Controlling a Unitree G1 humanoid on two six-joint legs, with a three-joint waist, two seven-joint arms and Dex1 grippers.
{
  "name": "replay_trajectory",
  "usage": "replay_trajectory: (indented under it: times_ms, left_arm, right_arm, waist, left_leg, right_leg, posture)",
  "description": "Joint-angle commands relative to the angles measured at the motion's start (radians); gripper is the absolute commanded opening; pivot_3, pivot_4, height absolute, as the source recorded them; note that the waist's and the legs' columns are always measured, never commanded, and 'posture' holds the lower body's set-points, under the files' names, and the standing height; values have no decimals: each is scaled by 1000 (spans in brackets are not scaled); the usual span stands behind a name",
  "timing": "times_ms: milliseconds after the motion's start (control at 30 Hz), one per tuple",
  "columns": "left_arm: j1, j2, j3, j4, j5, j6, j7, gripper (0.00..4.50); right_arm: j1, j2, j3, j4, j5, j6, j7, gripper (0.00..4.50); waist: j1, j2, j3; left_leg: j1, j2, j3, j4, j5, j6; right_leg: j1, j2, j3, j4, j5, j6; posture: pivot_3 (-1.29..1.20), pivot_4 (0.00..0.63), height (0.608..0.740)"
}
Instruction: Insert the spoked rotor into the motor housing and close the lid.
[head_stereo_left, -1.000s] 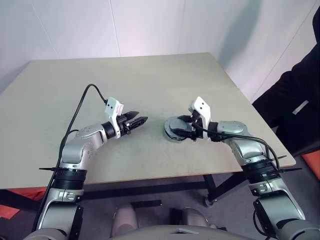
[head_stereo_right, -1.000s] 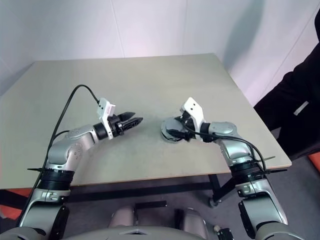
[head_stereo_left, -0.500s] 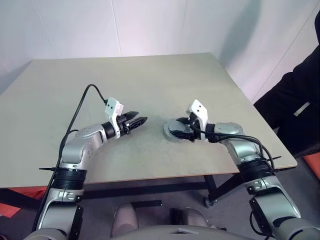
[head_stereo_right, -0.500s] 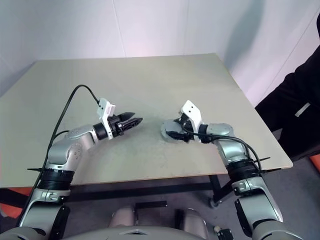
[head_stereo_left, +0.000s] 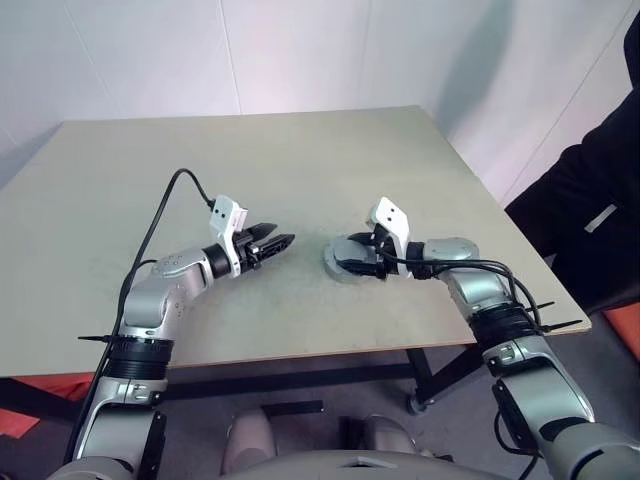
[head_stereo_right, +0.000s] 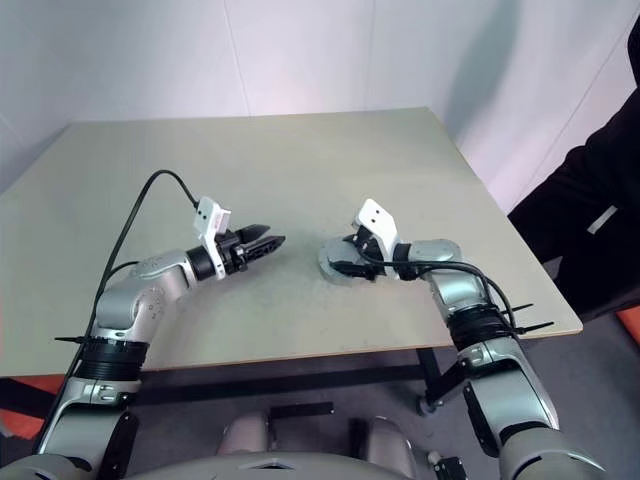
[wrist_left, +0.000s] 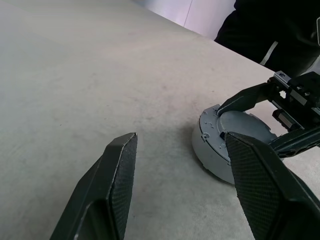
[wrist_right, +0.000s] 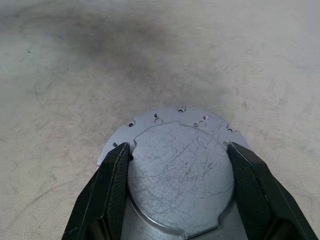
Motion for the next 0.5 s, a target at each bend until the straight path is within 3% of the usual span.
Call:
replay_trajectory:
  times_ms: [33, 233, 433, 500]
  left_arm:
    - [-9, 6, 4, -30, -2, -12, 4, 2998]
    - [-9, 0, 9, -34, -14, 10, 13, 2998]
    - [-38, -75, 65, -47, -149, 181, 73, 2998]
    - [-61, -111, 82, -4, -165, 199, 104, 2582]
  right_arm:
    - [-33, 6, 6, 29, -22, -27, 2, 2965]
    - [-40, 11, 12, 98, -20, -27, 39, 2965]
    - [-42, 14, 17, 130, -32, -45, 44, 2965]
    - [-43, 17, 17, 131, -32, -45, 41, 2965]
  waist:
    - [-1, 0, 0]
    - [-1, 0, 0]
    - [0, 0, -1]
    - [0, 0, -1]
  left_leg:
    - [0, 0, 0, 0, 0, 0]
    - [1, 0, 0, 0, 0, 0]
    - [5, 0, 0, 1, 0, 0]
    - [5, 0, 0, 1, 0, 0]
  right_leg:
    - [0, 0, 0, 0, 0, 0]
    - [3, 0, 0, 1, 0, 0]
    - [7, 0, 0, 0, 0, 0]
    - [7, 0, 0, 0, 0, 0]
  posture:
    - [0, 0, 740]
    - [0, 0, 740]
    - [0, 0, 740]
    - [0, 0, 740]
